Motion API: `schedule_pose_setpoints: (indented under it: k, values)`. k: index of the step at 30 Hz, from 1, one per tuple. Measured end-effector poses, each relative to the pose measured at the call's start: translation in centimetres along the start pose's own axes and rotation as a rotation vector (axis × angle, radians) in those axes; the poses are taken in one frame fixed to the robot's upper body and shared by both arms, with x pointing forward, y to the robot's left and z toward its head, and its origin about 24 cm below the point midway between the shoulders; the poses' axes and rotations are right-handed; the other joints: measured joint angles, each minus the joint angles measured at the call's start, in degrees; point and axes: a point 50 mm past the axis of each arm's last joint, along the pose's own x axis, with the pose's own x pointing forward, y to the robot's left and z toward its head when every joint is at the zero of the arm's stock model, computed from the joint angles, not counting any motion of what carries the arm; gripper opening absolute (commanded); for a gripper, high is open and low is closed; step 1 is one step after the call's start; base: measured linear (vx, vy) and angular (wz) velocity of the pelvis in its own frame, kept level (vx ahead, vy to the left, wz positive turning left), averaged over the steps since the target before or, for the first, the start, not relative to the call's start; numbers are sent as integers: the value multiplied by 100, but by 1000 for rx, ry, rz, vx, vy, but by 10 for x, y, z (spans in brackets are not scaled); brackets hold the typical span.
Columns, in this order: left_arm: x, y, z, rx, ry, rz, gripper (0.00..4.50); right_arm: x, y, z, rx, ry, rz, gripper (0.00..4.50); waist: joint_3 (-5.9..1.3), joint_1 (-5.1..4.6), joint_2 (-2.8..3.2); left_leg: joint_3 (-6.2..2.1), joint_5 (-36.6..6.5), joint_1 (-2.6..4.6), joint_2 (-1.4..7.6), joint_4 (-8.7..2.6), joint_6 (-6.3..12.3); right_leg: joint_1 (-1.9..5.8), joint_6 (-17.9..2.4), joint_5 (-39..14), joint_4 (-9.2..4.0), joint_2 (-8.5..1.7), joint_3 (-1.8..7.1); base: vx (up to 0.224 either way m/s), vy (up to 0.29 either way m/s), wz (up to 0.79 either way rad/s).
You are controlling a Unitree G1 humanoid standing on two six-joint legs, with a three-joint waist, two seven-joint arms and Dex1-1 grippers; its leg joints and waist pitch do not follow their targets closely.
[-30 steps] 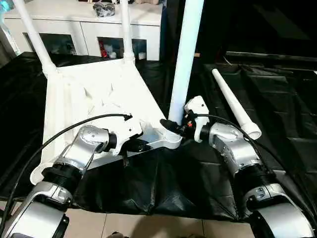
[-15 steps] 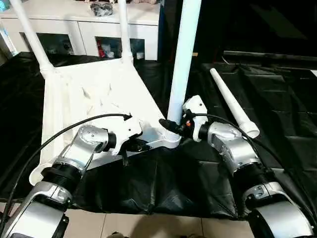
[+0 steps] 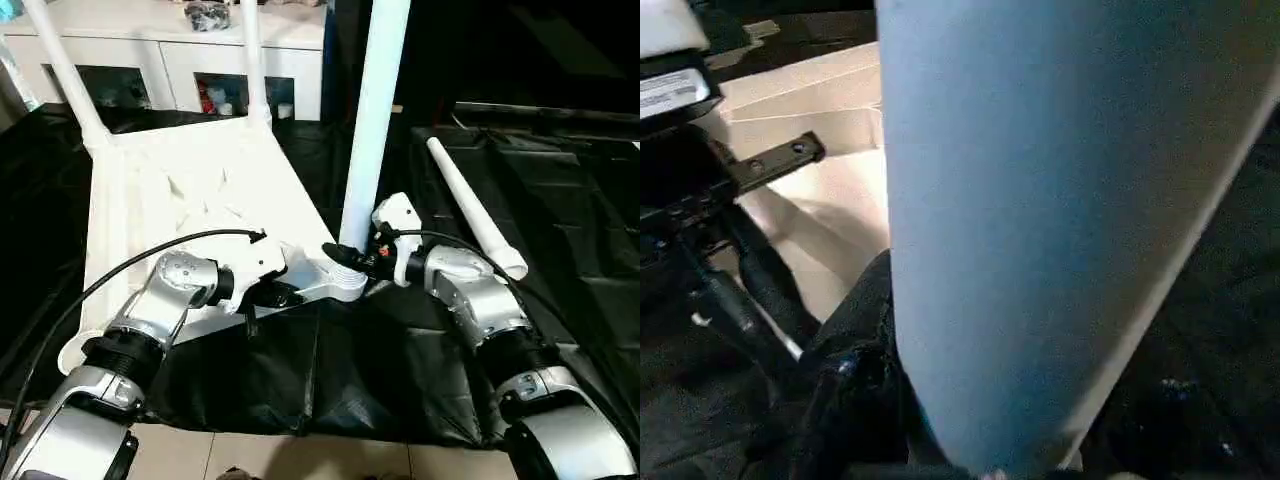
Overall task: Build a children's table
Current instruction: Insert table leg to table base
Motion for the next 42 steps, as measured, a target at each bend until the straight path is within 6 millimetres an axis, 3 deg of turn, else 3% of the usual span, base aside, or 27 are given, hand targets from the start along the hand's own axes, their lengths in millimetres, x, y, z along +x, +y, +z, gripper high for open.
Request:
schedule_pose_setpoints:
  k: [18,24,27,29,33,36,42]
  values:
    - [-10,3,-2,51,35,-83,0,-7,11,-7,-8,-52,107,189,-16,23,-9,23,0,19,2,-38,-1,27,-4,2,2,5,13,0,0,0]
    - [6,9,3,-39,17,52,0,2,-1,-11,51,-76,-137,189,-13,-17,-10,28,0,72,0,-44,-1,54,2,-2,-15,-3,12,0,0,0]
    - [21,11,11,-107,2,145,0,8,-11,-11,102,-76,-306,189,-3,-57,-7,-1,0,70,0,-47,-1,54,3,-3,-94,-9,-36,-34,13,-8]
    - [28,12,16,-140,1,185,0,11,-15,-9,117,-74,-388,189,5,-119,7,-32,-1,63,-1,-52,-1,67,2,-3,-165,-63,-167,0,0,0]
    - [38,9,23,-171,7,225,0,20,-18,-8,143,-53,-486,189,24,-229,37,-89,-5,68,9,-58,5,124,2,-3,-300,-87,-300,0,0,0]
    - [39,5,24,-155,18,234,0,26,-16,-7,149,-41,-492,189,26,-329,29,-103,-9,89,8,-65,10,147,1,-3,-328,-89,-321,0,0,0]
    - [36,3,22,-133,41,241,0,36,-11,-4,148,-32,-469,189,28,-378,33,-113,-17,113,6,-65,18,146,2,-3,-331,-94,-347,0,0,0]
